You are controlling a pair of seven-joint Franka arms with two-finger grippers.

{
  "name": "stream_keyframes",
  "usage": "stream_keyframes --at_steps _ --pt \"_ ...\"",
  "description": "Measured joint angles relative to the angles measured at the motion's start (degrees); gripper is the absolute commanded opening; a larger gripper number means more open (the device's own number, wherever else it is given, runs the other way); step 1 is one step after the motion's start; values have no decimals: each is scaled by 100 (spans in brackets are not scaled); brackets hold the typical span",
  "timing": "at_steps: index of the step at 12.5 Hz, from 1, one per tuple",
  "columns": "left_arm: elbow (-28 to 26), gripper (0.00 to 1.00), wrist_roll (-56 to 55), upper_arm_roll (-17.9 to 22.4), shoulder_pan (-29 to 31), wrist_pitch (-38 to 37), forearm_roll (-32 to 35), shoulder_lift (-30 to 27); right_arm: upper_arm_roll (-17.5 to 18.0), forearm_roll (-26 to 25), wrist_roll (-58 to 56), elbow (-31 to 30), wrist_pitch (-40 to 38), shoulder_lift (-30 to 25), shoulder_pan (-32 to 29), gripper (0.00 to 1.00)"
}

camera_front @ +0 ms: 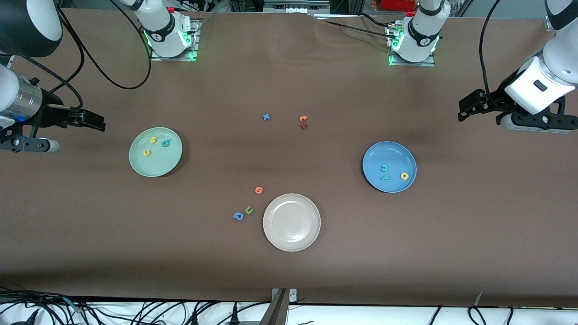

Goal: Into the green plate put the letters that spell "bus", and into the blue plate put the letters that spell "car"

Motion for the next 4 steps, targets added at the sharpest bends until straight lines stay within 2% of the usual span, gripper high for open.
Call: stream_keyframes --at_steps 4 --pt "2 100 0 -135 69 -171 76 -39 1 14 0 0 -2 0 0 100"
